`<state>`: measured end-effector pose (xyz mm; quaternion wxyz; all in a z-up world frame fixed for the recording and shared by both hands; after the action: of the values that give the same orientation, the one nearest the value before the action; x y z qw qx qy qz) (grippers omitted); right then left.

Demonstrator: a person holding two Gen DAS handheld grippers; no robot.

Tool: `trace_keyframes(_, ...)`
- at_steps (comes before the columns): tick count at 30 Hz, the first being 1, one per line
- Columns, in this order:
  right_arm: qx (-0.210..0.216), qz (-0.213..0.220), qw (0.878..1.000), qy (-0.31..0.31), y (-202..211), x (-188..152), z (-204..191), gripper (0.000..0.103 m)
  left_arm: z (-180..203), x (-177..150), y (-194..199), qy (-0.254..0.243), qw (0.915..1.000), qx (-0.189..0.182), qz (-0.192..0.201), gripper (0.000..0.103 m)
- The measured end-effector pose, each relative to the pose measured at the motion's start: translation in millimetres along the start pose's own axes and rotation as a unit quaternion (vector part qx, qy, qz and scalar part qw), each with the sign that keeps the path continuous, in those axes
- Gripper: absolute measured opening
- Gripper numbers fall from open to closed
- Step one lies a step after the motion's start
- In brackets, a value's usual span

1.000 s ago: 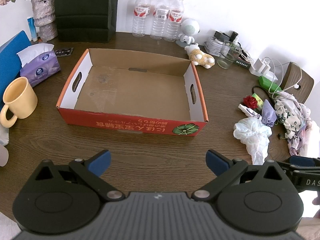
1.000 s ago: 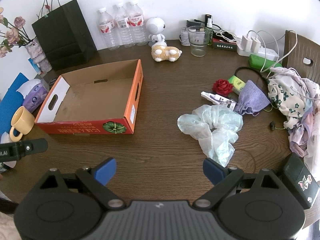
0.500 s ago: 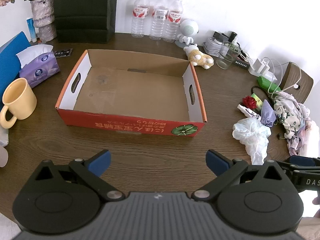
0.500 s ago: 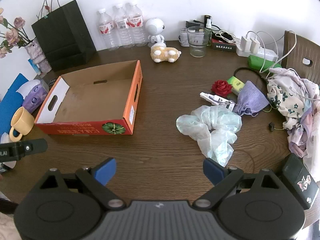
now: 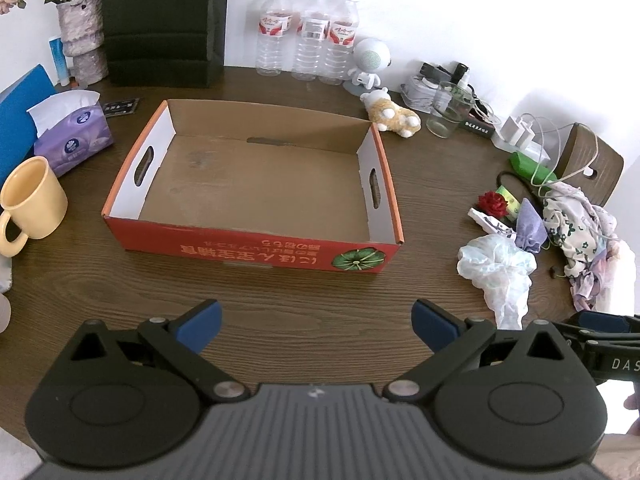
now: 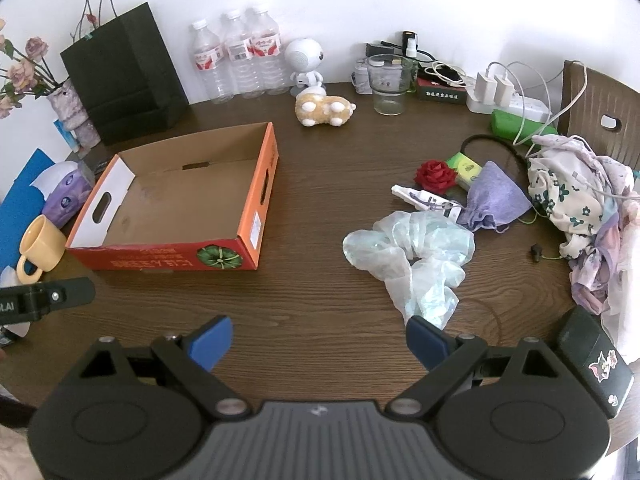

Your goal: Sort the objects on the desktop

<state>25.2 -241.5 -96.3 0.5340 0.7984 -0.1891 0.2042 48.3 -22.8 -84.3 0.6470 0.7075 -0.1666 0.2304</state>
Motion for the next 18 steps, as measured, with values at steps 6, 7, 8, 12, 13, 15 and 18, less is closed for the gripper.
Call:
trace_keyframes(6, 0.004, 0.002, 1.0, 0.0, 2, -1, 3, 0.094, 4, -2, 2, -0.001, 1.0, 0.002, 0.003, 0.103)
trace_keyframes(7, 0.005, 0.002, 1.0, 0.0, 2, -1, 4, 0.094, 5, -2, 2, -0.002, 1.0, 0.002, 0.002, 0.103)
trace_keyframes(8, 0.005, 0.002, 1.0, -0.001, 2, -1, 5, 0.094, 6, -2, 2, -0.002, 1.0, 0.002, 0.002, 0.103)
trace_keyframes(12, 0.006, 0.002, 1.0, -0.001, 3, -2, 10, 0.094, 12, -4, 3, -0.003, 1.0, -0.001, 0.002, 0.103)
trace_keyframes(13, 0.006, 0.002, 1.0, -0.002, 3, -3, 11, 0.094, 14, -4, 3, -0.004, 1.0, -0.002, 0.001, 0.103)
trace_keyframes(15, 0.006, 0.002, 1.0, -0.003, 3, -4, 15, 0.094, 18, -6, 3, -0.004, 1.0, -0.003, 0.001, 0.103)
trace_keyframes(18, 0.007, 0.002, 1.0, -0.005, 3, -5, 22, 0.094, 24, -8, 3, -0.004, 1.0, -0.005, 0.001, 0.103)
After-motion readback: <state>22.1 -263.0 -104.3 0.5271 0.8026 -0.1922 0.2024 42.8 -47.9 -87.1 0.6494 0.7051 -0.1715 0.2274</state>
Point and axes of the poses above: each gripper's, at about its wrist camera, not at the fingertips, and y roughly against the way its jaws point, z to its right, x to its top, the point moved 10 cm from there along -y, roughly the way its jaws point, and after that the axes turned 15 degrees about x, right-handed, at the moved point
